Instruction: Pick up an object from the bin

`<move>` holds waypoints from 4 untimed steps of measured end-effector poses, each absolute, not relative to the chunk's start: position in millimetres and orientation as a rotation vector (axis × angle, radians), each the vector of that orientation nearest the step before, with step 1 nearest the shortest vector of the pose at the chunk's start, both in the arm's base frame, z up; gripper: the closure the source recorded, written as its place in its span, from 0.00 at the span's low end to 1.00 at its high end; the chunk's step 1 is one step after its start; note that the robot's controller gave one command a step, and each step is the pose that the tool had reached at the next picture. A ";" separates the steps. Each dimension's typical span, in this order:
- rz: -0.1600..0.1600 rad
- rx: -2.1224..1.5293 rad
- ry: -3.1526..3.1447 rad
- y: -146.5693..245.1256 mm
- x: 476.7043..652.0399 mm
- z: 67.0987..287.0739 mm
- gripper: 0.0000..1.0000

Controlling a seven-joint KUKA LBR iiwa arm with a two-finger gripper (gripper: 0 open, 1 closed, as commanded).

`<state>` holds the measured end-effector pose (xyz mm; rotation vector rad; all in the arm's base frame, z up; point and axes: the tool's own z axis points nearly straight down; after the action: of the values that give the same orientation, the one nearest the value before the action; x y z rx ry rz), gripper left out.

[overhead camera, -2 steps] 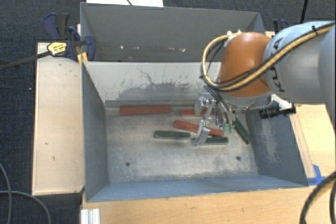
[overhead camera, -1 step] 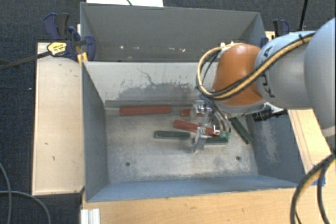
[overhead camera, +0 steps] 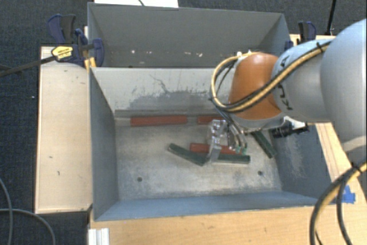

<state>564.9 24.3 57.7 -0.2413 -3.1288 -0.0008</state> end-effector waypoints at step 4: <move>-0.001 -0.255 -3.131 24.5 563.4 106.3 1.00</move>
Offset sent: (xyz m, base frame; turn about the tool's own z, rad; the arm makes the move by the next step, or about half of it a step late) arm -0.0001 0.0001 0.1055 0.0000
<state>563.4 24.5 106.3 -0.2547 -3.1310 -0.0009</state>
